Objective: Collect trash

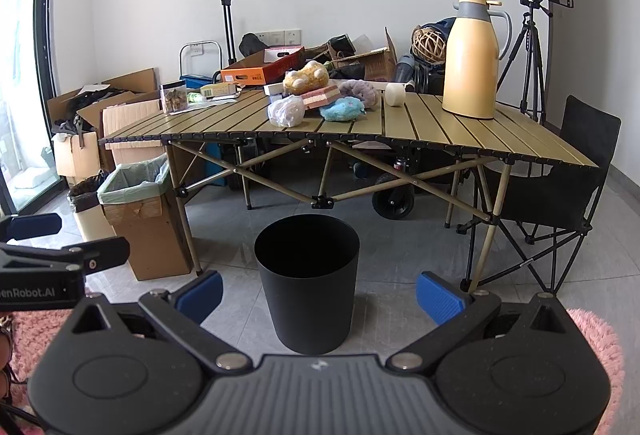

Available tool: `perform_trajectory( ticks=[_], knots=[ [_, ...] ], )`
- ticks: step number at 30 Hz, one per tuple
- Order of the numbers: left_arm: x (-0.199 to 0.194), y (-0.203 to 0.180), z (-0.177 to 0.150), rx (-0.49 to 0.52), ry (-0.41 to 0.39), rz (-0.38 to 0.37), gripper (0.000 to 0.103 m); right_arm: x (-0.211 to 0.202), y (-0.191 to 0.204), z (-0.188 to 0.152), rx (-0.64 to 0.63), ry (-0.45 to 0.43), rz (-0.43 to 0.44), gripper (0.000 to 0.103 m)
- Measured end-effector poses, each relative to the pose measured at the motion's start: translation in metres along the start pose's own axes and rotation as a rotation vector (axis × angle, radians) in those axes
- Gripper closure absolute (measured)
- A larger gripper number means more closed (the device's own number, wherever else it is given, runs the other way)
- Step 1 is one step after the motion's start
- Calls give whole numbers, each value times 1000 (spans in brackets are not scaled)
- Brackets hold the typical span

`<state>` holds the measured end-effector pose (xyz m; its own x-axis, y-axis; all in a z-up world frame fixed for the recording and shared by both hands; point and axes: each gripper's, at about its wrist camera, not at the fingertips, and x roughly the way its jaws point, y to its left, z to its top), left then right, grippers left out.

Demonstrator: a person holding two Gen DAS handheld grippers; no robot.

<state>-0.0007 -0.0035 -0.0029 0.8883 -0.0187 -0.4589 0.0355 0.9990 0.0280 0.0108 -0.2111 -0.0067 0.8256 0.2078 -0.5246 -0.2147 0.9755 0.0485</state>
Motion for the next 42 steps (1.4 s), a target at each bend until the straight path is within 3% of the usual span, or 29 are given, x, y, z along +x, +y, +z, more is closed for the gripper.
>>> perform_trajectory(
  ticks=[42],
  knots=[
    [-2,0,2,-1,-5,-2,0,-2,4,7,-20,-11,-6,0]
  ],
)
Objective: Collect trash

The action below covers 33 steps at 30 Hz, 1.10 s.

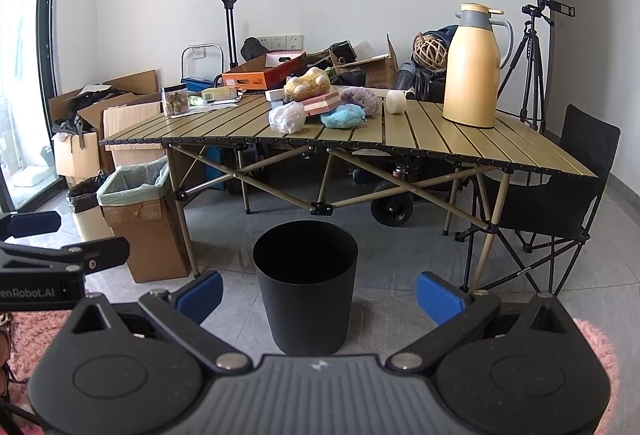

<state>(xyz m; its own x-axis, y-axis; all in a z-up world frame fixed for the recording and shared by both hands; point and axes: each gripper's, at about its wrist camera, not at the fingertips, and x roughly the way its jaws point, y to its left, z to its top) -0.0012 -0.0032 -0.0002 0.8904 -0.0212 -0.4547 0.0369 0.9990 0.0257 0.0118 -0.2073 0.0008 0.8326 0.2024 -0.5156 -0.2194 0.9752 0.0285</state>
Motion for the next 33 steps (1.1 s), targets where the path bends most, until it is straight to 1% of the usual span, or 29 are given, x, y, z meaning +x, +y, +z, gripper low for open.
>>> perform_trajectory(
  ticks=[8,14,19,24,28,33],
  knots=[
    [-1,0,1,0,-3,0,0,0,-2,5,0,-4,-2,0],
    [-1,0,1,0,-3,3,0,-1,-1,0,7,-12,-3,0],
    [0,4,19,-6,-11,8,0,0,-3,3,12,-22,-3,0],
    [8,4,29,-1,-29,11,0,3,-8,15,14,-52,-14,0],
    [17,4,38,12,-49,13,0,10,-11,25,16,-77,-18,0],
    [29,3,43,30,-61,14,0,26,-13,33,11,-75,-17,0]
  ],
)
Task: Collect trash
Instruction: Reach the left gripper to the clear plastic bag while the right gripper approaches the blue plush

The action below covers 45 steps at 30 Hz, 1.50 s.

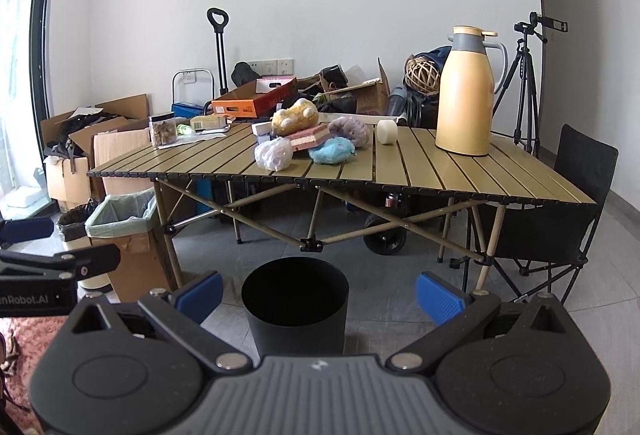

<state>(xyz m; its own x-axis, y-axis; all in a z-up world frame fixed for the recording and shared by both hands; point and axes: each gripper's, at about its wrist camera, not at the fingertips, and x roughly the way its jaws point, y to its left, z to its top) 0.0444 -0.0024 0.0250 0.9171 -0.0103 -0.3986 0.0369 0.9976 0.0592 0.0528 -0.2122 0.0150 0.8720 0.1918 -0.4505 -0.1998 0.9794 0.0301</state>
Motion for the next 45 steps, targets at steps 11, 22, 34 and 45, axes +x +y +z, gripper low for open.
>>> perform_trajectory(
  ticks=[11,22,34,45],
  knots=[
    [53,2,28,14,0,8,0,54,-13,32,-9,-25,-3,0],
    [128,2,58,9,20,4,0,127,-26,69,-31,-32,-22,0],
    [228,-3,95,-41,47,8,0,211,-53,111,3,-57,-56,0],
    [319,-7,116,-90,70,43,0,276,-79,126,77,-76,-89,0]
  ],
)
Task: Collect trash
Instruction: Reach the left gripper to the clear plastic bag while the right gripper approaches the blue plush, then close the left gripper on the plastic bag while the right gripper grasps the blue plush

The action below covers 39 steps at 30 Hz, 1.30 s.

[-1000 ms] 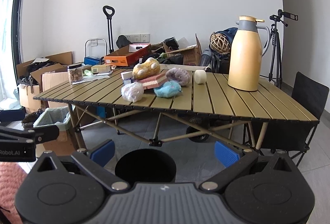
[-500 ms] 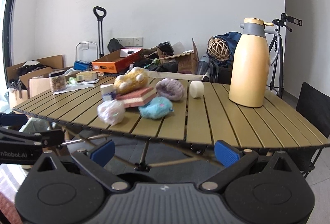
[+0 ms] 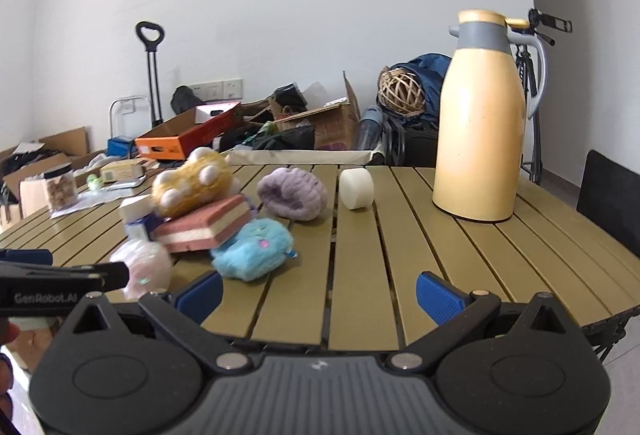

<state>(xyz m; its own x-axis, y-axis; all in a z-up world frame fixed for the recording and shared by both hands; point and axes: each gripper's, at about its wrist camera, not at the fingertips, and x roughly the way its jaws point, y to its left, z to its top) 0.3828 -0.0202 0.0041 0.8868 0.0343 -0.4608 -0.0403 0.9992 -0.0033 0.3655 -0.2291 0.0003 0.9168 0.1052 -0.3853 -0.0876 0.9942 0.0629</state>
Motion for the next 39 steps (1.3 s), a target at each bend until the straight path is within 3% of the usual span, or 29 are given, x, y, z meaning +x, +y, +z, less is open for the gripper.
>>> perform_trajectory(
  ticks=[5,9,12,15,17,20,33,39],
  knots=[
    [32,0,-1,-82,20,6,0,22,-5,-8,12,-15,-17,0],
    [45,-9,-2,-66,17,2,0,36,-4,-13,25,15,-9,0],
    [50,-15,-2,-53,14,6,6,40,0,-14,14,15,-9,0],
    [55,-16,-3,-58,26,-2,24,39,3,-14,9,14,-6,0],
    [59,-17,-4,-49,40,-9,43,39,3,-13,12,15,-4,0],
    [61,-18,-6,-39,43,-7,52,38,4,-12,18,13,-4,0],
    [31,13,0,-56,-8,-19,55,42,29,1,47,-34,16,0],
    [22,44,5,-88,-30,23,55,56,56,8,-52,-56,-5,0]
  ],
)
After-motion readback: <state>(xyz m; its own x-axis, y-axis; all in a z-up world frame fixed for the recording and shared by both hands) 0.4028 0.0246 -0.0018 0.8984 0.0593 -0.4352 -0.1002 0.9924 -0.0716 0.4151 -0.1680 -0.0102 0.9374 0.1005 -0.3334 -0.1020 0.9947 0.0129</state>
